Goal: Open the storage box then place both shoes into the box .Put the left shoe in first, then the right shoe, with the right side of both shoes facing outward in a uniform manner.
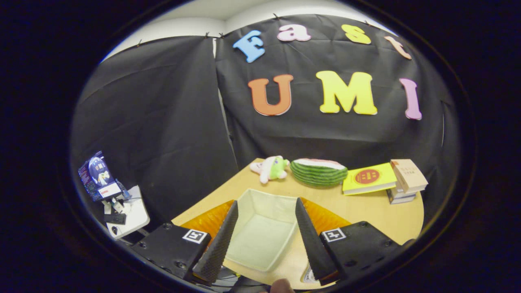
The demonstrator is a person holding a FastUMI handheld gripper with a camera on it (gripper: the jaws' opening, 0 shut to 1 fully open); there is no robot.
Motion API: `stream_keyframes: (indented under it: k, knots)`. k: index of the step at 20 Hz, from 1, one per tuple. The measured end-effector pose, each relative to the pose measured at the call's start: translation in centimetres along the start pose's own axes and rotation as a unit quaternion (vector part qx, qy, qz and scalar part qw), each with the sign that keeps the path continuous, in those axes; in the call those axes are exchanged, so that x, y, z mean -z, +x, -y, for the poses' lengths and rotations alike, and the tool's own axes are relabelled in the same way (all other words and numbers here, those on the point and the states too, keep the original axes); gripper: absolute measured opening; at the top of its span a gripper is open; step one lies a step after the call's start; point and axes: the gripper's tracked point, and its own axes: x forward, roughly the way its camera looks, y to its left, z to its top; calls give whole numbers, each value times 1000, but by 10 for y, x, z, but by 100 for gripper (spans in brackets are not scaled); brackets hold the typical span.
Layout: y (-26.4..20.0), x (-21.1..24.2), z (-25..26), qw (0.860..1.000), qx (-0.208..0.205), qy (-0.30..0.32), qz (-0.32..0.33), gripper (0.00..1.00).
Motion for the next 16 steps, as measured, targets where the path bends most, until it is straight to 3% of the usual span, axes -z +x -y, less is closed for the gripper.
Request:
stream_keyframes:
  k: [7,16]
  knots:
    - [-25,92,114,989,76,51,-120,88]
    - [-3,222,156,955,68,61,-282,88]
